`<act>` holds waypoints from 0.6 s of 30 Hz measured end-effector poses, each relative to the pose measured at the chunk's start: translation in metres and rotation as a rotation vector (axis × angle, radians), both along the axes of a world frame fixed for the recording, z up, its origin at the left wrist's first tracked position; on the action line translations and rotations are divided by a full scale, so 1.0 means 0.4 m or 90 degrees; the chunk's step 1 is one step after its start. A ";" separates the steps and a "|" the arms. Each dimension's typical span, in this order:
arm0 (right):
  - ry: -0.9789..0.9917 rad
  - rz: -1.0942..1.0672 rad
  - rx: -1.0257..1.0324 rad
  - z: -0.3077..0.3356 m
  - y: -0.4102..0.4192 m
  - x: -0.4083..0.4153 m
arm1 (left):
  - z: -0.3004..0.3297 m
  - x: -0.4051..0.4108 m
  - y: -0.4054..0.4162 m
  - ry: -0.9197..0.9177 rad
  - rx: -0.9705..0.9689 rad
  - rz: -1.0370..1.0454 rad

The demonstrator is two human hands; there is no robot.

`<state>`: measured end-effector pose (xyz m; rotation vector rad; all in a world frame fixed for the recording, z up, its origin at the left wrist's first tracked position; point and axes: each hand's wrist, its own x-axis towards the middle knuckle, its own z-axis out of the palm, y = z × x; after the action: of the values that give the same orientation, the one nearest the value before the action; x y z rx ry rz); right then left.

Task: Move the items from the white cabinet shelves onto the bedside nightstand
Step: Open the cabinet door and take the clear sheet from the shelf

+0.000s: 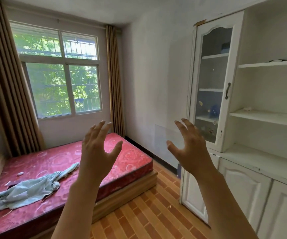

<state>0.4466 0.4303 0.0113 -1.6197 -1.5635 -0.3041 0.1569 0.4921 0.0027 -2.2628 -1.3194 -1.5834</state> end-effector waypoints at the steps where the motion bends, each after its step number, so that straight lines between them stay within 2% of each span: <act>1: -0.001 -0.004 -0.001 0.002 0.019 0.031 | -0.001 0.035 0.024 0.000 0.002 -0.007; 18: -0.027 -0.111 -0.038 0.009 0.327 0.346 | -0.021 0.441 0.470 -0.033 -0.011 -0.153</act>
<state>0.5851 0.5610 0.0148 -1.8100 -1.4774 -0.3904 0.3335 0.6802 -0.0057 -2.4878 -1.1093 -1.7180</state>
